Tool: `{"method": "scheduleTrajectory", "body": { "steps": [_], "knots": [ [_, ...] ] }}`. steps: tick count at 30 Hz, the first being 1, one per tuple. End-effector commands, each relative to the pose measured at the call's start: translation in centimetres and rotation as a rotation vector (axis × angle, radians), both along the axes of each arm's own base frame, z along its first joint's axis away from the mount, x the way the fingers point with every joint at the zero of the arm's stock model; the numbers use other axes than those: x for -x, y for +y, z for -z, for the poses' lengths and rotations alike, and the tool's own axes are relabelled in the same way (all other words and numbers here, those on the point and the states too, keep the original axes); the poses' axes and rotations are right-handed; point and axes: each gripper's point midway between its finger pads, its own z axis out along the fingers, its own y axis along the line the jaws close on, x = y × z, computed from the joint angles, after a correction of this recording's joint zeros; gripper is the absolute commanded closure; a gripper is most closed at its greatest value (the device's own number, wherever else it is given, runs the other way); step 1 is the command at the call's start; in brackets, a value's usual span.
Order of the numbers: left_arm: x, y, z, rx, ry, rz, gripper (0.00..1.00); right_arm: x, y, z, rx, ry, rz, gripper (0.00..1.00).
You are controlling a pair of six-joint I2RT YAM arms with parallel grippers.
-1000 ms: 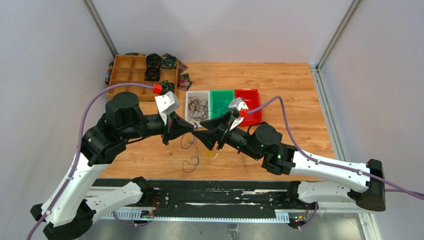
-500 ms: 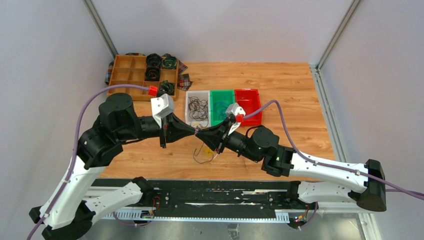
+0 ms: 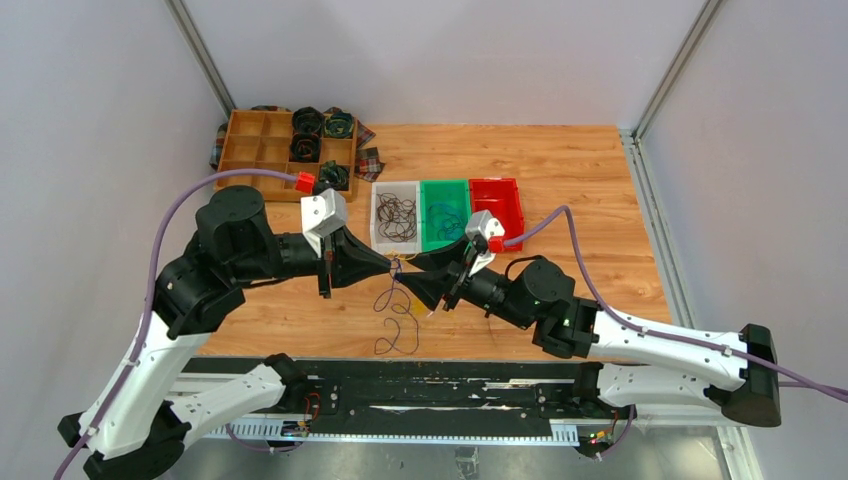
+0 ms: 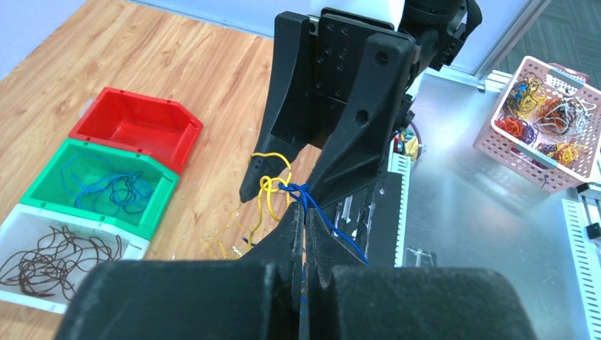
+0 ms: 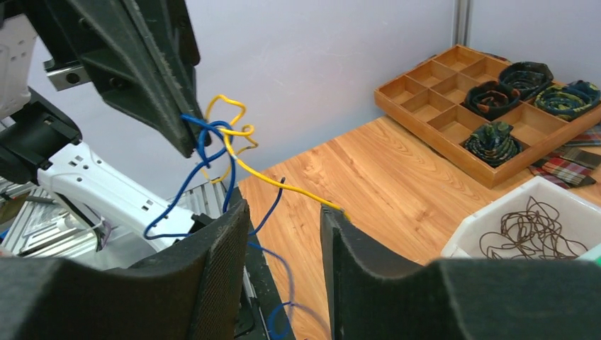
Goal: Untangle the cables
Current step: Untie the cable.
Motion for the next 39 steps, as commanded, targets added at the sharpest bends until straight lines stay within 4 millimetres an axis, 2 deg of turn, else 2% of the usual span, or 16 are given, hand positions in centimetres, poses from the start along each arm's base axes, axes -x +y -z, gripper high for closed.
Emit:
{"method": "scheduleTrajectory", "body": {
  "steps": [1,4,10,16,26,30,33,34,39],
  "knots": [
    [0.2,0.0,-2.0,0.044,-0.050,0.011,1.00,1.8,0.3,-1.1,-0.025,-0.058,-0.065,0.56],
    [0.1,0.1,-2.0,0.038,-0.058,0.003,1.00,2.5,0.4,-1.0,0.001,-0.087,-0.088,0.51],
    [0.2,0.3,-2.2,0.036,-0.072,0.006,1.00,3.2,-0.4,-0.1,0.056,-0.113,-0.096,0.51],
    [0.4,0.1,-2.1,0.037,-0.060,0.025,1.00,3.3,-0.1,-1.4,0.021,-0.112,-0.101,0.51],
    [0.4,0.2,-2.0,0.029,-0.062,0.023,1.00,2.8,1.1,-2.7,-0.003,-0.110,-0.094,0.58],
    [0.5,0.2,-1.9,0.026,-0.060,0.025,1.00,1.8,0.6,-3.2,-0.017,-0.103,-0.032,0.72],
    [0.5,0.2,-1.8,0.021,-0.063,0.025,1.00,1.8,0.4,-3.6,-0.031,-0.110,-0.027,0.94],
    [0.4,0.2,-1.7,0.017,-0.065,0.024,1.00,1.8,0.5,-3.5,-0.028,-0.107,-0.029,0.99],
    [0.4,0.3,-1.4,0.004,-0.066,0.029,1.00,2.0,0.6,-3.2,-0.021,-0.103,-0.043,0.99]
  ]
}}
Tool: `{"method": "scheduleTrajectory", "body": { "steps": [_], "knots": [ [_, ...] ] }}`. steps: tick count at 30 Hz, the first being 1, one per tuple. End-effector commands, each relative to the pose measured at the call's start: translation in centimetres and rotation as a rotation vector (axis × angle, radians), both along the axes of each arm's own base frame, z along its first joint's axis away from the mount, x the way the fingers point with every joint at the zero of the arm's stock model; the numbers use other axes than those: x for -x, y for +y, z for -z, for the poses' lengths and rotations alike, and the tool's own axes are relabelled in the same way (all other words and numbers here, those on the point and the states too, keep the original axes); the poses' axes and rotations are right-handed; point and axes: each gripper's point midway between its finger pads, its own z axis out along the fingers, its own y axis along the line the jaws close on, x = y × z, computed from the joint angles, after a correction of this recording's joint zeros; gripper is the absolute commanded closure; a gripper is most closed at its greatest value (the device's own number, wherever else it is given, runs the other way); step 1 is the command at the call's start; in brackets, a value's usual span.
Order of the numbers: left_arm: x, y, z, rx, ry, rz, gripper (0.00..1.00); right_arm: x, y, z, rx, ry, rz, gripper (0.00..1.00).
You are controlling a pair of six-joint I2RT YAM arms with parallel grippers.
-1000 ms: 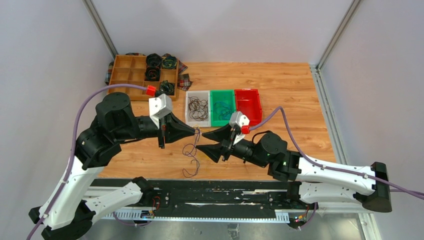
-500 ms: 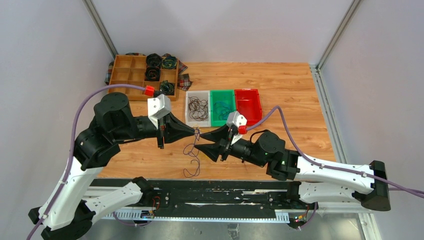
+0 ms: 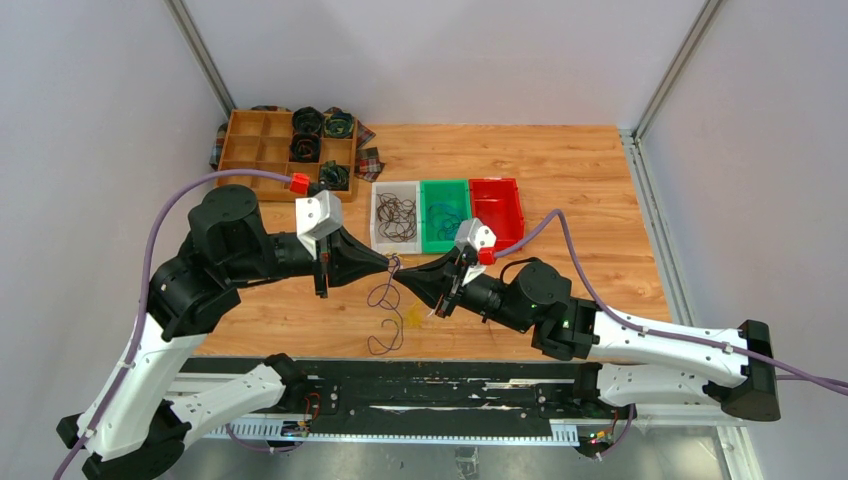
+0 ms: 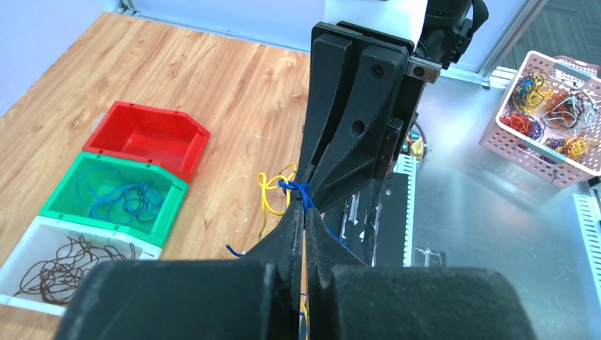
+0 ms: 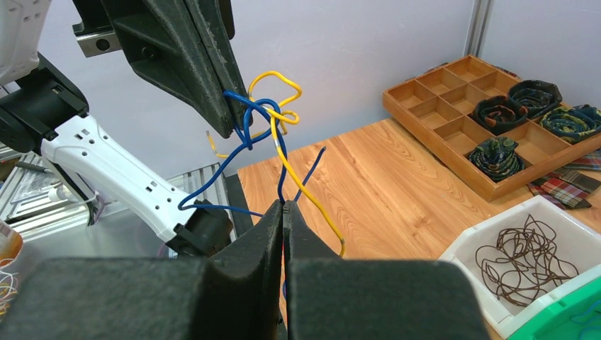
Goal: Untangle the cables
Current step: Untie the cable.
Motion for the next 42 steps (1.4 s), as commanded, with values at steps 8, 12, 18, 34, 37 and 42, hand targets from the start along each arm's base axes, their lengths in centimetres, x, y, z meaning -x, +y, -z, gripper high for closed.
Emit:
{"method": "scheduleTrajectory", "body": {
  "steps": [8,12,18,34,37,42],
  "knots": [
    [0.7,0.1,0.1,-0.022,-0.007,0.043,1.00,0.1,-0.5,-3.3,-0.072,-0.034,0.015,0.99],
    [0.8,0.1,0.3,-0.033,-0.011,0.058,0.99,0.1,0.0,-3.2,-0.017,-0.053,0.008,0.99],
    [1.8,0.1,1.1,-0.059,0.008,0.120,1.00,0.0,0.2,-2.5,0.055,-0.071,0.007,1.00],
    [2.0,0.2,2.2,-0.102,0.009,0.146,1.00,-0.5,-0.5,-3.4,0.065,-0.108,0.038,0.99],
    [1.9,0.3,2.3,-0.106,0.000,0.139,1.00,-0.2,-0.1,-3.1,0.068,-0.100,0.019,0.99],
    [1.7,0.9,2.5,-0.134,-0.058,0.126,1.00,-0.8,-2.3,-3.1,0.074,-0.092,0.082,0.95]
  ]
}}
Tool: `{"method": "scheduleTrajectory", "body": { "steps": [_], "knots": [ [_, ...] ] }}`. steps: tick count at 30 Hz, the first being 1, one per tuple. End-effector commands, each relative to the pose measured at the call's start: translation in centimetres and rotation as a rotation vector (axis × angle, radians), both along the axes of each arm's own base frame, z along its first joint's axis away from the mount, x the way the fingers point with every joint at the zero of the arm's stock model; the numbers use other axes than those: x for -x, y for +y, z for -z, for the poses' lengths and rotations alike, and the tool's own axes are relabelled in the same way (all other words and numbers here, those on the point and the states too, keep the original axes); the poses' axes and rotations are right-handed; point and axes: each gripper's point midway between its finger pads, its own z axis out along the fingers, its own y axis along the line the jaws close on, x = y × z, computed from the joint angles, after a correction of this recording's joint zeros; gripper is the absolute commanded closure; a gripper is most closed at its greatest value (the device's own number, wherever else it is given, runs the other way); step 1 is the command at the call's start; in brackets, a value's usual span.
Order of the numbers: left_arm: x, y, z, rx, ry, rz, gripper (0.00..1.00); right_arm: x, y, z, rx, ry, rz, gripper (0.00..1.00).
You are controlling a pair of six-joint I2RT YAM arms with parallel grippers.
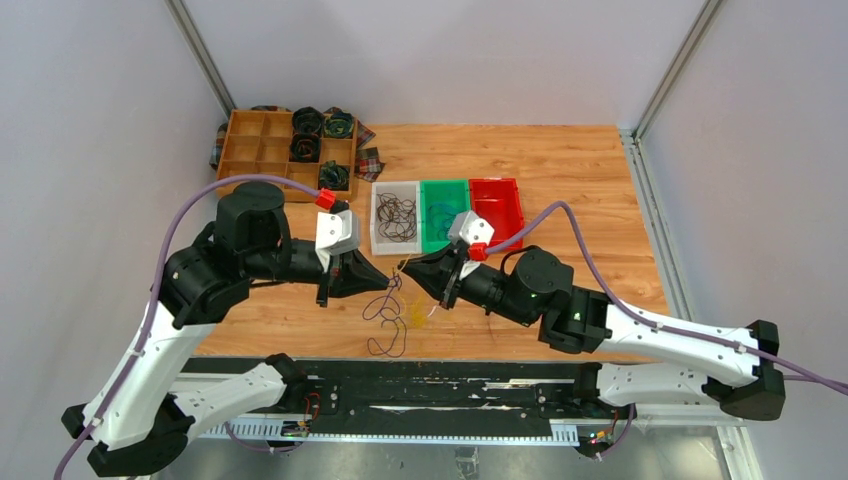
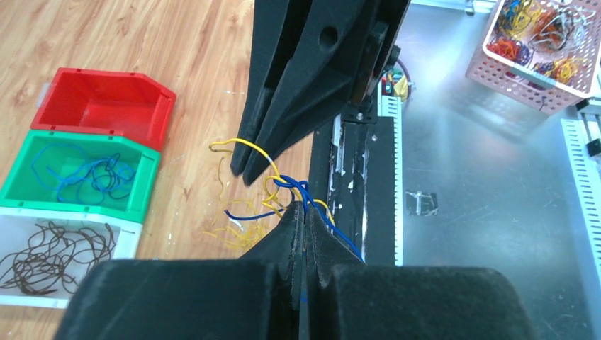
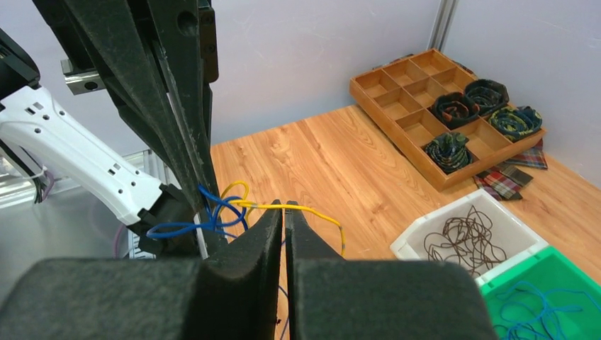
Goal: Untangle the cables
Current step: Untie the cable.
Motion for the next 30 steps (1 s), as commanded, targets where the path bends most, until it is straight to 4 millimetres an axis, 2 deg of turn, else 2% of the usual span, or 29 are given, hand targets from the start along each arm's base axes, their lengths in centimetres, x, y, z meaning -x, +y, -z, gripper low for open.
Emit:
{"method": "scheduleTrajectory", "body": {
  "steps": [1,3,5,8,9,13,16,18,20,22,25,26,30],
  "knots": [
    [0.2,0.8,-0.9,-0.004,-0.089,0.007,1.00,0.1,-2.6,-2.1,-0.042,-0.022,0.045,0.93],
    [0.2,1.0,-0.9,-0.010,-0.113,0.008,1.00,-0.4,-3.8,-2.0,-0.022,-0.037,0.086,0.87],
    [0.1,1.0,-1.0,-0.010,-0.120,0.009,0.99,-0.8,-4.6,-1.4,0.032,-0.059,0.116,0.77],
    [0.1,0.9,-1.2,-0.007,-0.121,0.012,1.00,-0.5,-4.6,0.1,0.128,-0.089,0.089,0.53],
    [0.1,1.0,-1.2,-0.007,-0.124,0.010,1.00,-0.4,-4.4,0.5,0.155,-0.092,0.077,0.49],
    [-0.1,1.0,-1.4,-0.012,-0.133,0.005,1.00,1.1,-2.9,1.1,0.199,-0.102,-0.037,0.43],
    [0.0,1.0,-1.5,-0.012,-0.134,0.009,1.00,1.0,-2.0,1.3,0.216,-0.113,-0.047,0.42],
    [0.1,1.0,-1.5,-0.011,-0.129,0.014,1.00,0.2,-1.6,1.4,0.231,-0.131,-0.015,0.44],
    [0.2,1.0,-1.6,-0.009,-0.128,0.018,1.00,-0.8,-1.5,1.3,0.246,-0.147,0.037,0.54],
    [0.4,1.1,-1.5,-0.014,-0.129,0.024,1.00,-1.4,-1.6,1.0,0.240,-0.160,0.070,0.68],
    [0.6,1.3,-1.4,-0.024,-0.131,0.031,1.00,-2.0,-2.6,0.1,0.206,-0.172,0.120,0.96],
    [0.6,1.3,-1.4,-0.025,-0.133,0.032,1.00,-2.2,-3.1,0.0,0.197,-0.171,0.143,0.99],
    [0.7,1.4,-1.6,-0.022,-0.142,0.032,1.00,-3.1,-5.4,0.2,0.169,-0.141,0.199,1.00]
  ]
}}
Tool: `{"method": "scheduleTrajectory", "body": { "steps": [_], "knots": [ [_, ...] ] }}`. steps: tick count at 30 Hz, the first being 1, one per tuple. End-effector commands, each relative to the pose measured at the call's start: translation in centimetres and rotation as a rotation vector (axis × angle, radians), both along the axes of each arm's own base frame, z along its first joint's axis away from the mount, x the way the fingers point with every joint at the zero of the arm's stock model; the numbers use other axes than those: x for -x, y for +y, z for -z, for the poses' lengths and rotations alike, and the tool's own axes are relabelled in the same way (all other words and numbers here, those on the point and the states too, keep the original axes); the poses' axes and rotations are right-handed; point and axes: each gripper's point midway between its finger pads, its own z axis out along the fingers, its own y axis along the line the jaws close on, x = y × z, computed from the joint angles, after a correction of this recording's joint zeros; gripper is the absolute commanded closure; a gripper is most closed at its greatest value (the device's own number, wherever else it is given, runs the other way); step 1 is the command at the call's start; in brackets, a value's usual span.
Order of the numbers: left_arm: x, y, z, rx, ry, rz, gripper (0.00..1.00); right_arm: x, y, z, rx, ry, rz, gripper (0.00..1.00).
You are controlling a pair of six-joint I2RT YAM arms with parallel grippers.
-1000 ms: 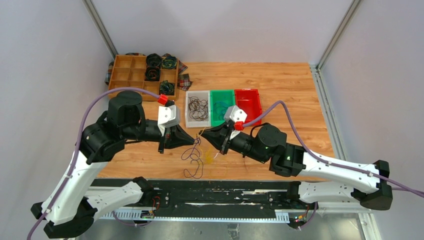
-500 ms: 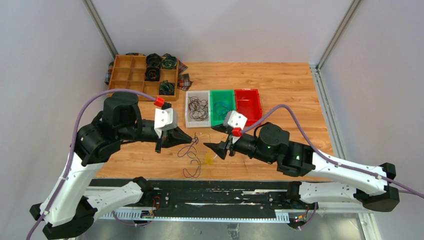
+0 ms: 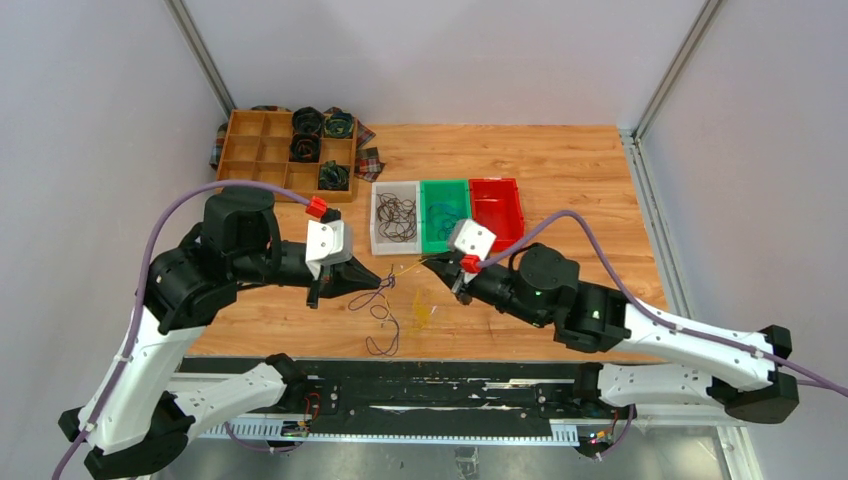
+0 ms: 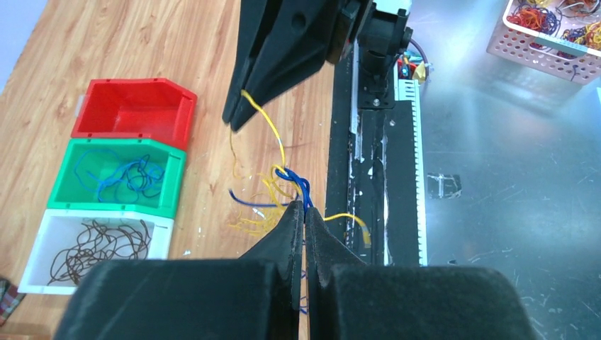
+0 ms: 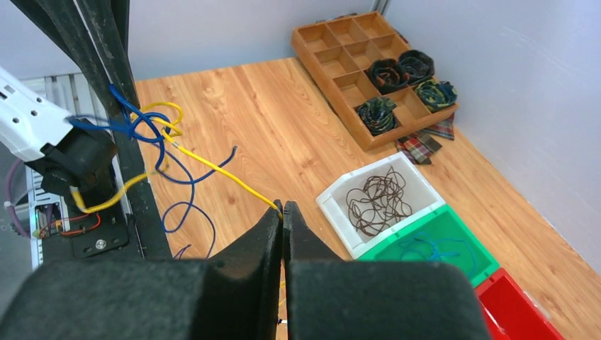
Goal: Untangle the cables
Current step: Untie the cable.
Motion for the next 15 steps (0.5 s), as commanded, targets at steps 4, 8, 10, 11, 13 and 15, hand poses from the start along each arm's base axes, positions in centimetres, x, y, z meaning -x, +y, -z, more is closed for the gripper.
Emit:
{"method": "scheduleTrajectory", "body": {
  "steps": [4,8,10,11,13,15],
  "knots": [
    [0.6,0.2,-1.3,0.026,-0.030,0.022,1.00,-2.4,-5.3,-1.4,-0.116,0.009,0.189,1.00],
    [0.8,0.2,-1.5,0.031,-0.027,0.027,1.00,-3.5,-7.7,-1.4,-0.172,0.048,0.254,0.99],
    [0.8,0.2,-1.4,0.031,-0.025,0.027,1.00,-3.9,-8.5,-1.6,-0.189,0.058,0.276,0.99],
    [0.8,0.2,-1.4,0.029,-0.026,0.027,1.00,-4.1,-8.8,-1.7,-0.191,0.060,0.288,0.99],
    [0.8,0.3,-1.4,0.028,-0.026,0.024,1.00,-4.3,-9.4,-1.8,-0.196,0.063,0.308,0.99],
    [0.8,0.4,-1.4,0.028,-0.030,0.023,1.00,-4.3,-9.7,-2.1,-0.210,0.065,0.304,0.99]
  ]
}}
